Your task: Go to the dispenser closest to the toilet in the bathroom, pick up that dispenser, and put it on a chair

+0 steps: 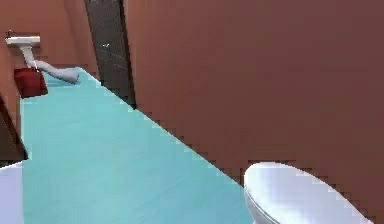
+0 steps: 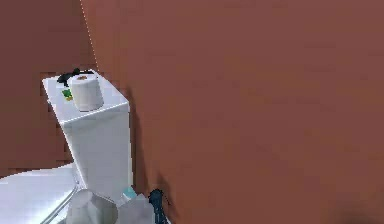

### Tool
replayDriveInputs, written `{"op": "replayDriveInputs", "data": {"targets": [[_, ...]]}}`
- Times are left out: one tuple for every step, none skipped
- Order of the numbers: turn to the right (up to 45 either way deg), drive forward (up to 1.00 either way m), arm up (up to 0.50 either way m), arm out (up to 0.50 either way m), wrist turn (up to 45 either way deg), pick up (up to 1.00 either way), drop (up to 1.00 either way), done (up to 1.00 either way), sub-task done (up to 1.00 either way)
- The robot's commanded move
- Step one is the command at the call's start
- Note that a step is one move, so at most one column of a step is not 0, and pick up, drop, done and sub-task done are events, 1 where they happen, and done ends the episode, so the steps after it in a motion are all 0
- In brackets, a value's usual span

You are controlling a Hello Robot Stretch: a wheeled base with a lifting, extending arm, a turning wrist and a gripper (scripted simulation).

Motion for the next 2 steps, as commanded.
{"op": "replayDriveInputs", "data": {"targets": [[-27.0,0.00,0.00,0.00,0.0,0.00,0.00,0.00,0.00],[0.0,0.30,0.00,0.00,0.0,0.00,0.00,0.00,0.00]]}}
